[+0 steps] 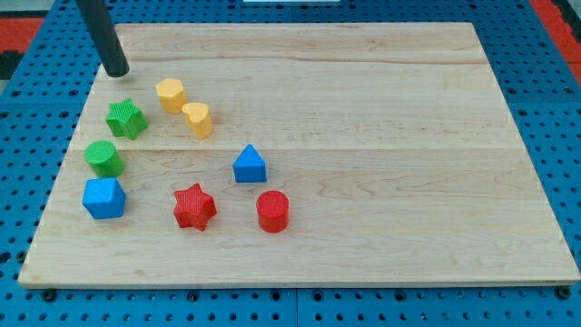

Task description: Push the yellow hexagon top right side corner of the board

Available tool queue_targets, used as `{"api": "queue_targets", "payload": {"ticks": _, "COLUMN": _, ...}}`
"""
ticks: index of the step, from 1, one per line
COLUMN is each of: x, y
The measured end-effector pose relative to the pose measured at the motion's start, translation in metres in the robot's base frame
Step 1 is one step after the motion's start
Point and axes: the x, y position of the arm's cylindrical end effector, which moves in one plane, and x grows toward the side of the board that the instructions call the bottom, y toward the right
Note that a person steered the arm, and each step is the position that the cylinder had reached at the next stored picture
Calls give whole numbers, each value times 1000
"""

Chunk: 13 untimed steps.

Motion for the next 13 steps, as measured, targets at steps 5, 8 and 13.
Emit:
{"api": "queue_targets", "payload": {"ticks": 5, "x": 58, "y": 152}}
{"api": "queue_targets", "payload": {"ticks": 8, "x": 9, "y": 132}}
{"api": "queue_targets", "payload": {"ticks": 13, "x": 7, "y": 152}}
